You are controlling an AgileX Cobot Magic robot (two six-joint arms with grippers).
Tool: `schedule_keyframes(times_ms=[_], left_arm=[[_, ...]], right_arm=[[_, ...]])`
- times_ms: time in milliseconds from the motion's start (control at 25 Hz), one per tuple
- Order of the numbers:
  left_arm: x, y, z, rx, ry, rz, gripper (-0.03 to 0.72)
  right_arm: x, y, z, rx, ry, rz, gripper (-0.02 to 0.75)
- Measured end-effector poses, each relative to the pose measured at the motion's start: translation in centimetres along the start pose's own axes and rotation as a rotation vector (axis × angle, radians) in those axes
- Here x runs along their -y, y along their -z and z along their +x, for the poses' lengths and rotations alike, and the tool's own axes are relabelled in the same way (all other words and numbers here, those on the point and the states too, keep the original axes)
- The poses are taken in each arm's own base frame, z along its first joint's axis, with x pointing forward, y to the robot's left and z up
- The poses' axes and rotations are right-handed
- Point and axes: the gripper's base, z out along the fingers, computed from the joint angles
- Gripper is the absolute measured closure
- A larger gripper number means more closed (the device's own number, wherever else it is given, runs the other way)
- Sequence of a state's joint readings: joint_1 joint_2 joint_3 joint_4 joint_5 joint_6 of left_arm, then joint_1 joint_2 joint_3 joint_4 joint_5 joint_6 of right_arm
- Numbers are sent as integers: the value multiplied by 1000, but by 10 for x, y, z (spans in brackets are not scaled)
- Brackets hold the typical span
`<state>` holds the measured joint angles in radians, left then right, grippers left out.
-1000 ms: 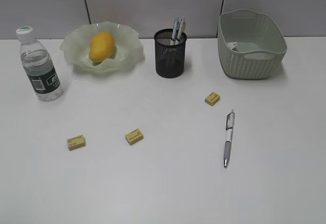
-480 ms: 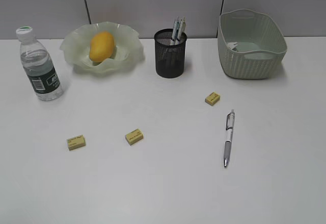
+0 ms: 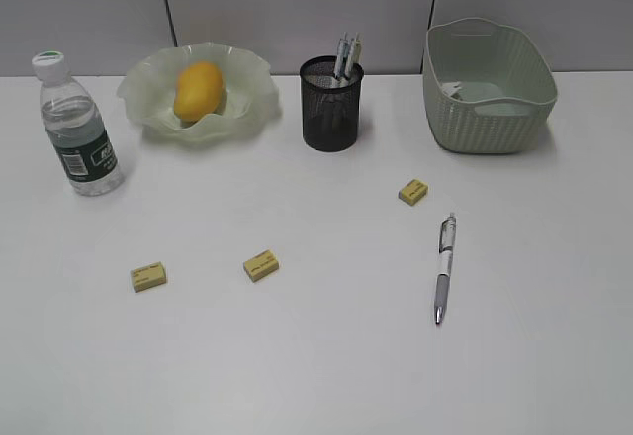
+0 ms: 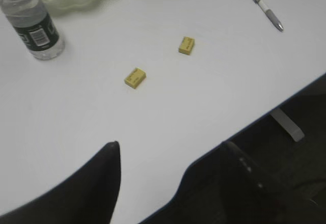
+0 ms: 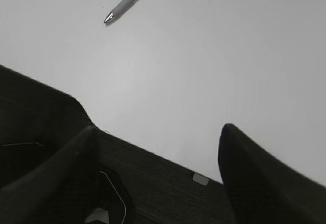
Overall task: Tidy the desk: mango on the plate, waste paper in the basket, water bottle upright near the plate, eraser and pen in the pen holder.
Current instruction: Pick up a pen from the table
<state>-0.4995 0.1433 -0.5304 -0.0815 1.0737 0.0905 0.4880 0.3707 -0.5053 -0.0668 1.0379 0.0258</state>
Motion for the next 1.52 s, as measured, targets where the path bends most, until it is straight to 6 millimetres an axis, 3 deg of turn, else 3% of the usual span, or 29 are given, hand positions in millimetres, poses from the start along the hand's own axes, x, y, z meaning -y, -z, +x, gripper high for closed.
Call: schedule_keyframes(times_ms=[240, 400, 600, 880, 1160, 1360, 1520], left_arm=[[-1, 5, 3, 41, 90, -146, 236], [-2, 5, 3, 40, 153, -239, 236], [-3, 4, 2, 40, 208, -323, 236], [-3, 4, 2, 40, 231, -358, 251], [-3, 4, 2, 40, 231, -358, 256], [-3, 4, 2, 40, 231, -358, 258], [-3, 4, 2, 40, 231, -358, 260]], right_arm=[[0, 1, -22, 59, -71, -4, 169], [-1, -20, -48, 6, -85, -6, 169], [-5, -73, -78, -155, -146, -2, 169], [-15, -162, -102, -385, -265, -24, 169], [-18, -239, -120, -493, -397, 21, 169], [-6, -280, -127, -542, -510, 73, 176], [1, -301, -127, -582, -543, 97, 195]])
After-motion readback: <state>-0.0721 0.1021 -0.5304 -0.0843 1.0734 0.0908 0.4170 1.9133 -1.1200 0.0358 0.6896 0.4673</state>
